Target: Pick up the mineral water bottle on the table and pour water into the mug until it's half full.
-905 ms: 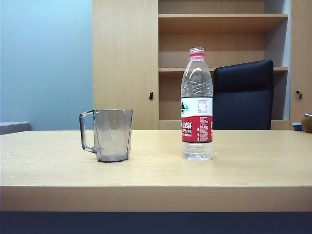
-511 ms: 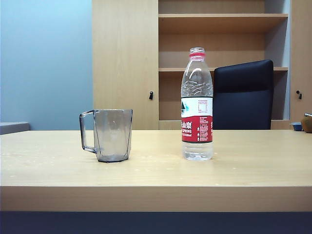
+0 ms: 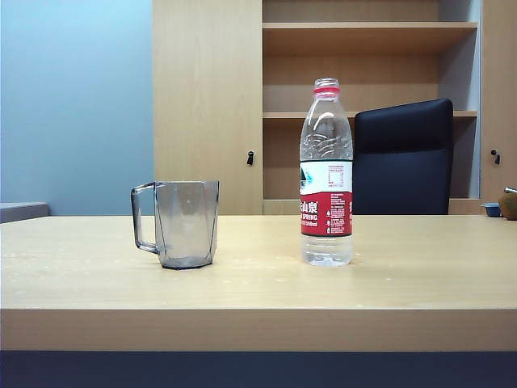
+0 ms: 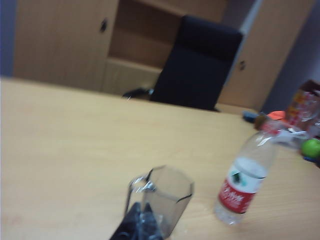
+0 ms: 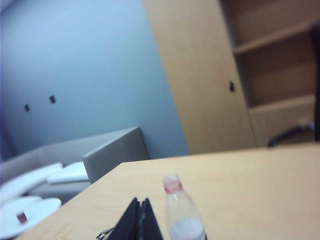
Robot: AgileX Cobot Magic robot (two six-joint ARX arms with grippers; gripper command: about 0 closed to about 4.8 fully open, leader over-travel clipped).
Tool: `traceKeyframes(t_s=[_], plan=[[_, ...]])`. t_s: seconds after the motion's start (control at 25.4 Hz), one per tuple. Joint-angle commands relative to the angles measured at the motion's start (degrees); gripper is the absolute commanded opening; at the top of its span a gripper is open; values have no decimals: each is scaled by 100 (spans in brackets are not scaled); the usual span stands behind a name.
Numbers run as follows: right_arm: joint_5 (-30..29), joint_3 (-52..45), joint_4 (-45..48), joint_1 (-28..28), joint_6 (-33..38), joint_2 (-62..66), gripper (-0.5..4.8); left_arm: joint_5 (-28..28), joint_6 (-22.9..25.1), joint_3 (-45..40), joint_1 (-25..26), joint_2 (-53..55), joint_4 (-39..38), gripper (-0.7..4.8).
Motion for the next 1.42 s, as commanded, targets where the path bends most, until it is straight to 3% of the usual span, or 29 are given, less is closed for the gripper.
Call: traceKeyframes(t_s=[0.04,0.16,0.2,0.31,0.55,0.79,0.87,0.98,1.1,1.22,1.42], plan=[[-142,1027,-909,-2,-1456,778,70,612,470,470,2,431,-367,-4],[-273,1615,-1126,2,-1941,1622,135,1241,682,699,0,1099,-413,-4],[-330,1792,-846,17,-1891,2149,161,1596,955,839,-4,1648,-398,-4],[-498,1751,-11,175,-1834,2896,162,1832,1244,997,-4,2319,-391,-4],[79,1165,1327,861,-1836,4142,162,1827,1259,1029,-2,2994,-168,-4],[695,-367,4004,1394,-1836,5252,175,1491,1259,1025,4,3067,-111,-4],[778,-925,5077,1408,-1834,5775,267,1408,1257,1025,4,3064,-118,-4],[767,-1169,5775,1408,-1829,6446,467,1410,1257,1025,4,3067,-127,-4],[769,-1172,6282,1410,-1825,7154,479,1416,1257,1025,4,3064,-131,-4],[719,-1088,7809,1410,-1825,8441,479,1419,1252,1025,2,3064,-133,-4],[619,-520,8411,1471,-1690,9711,479,1434,1211,1025,0,3064,-136,-4]])
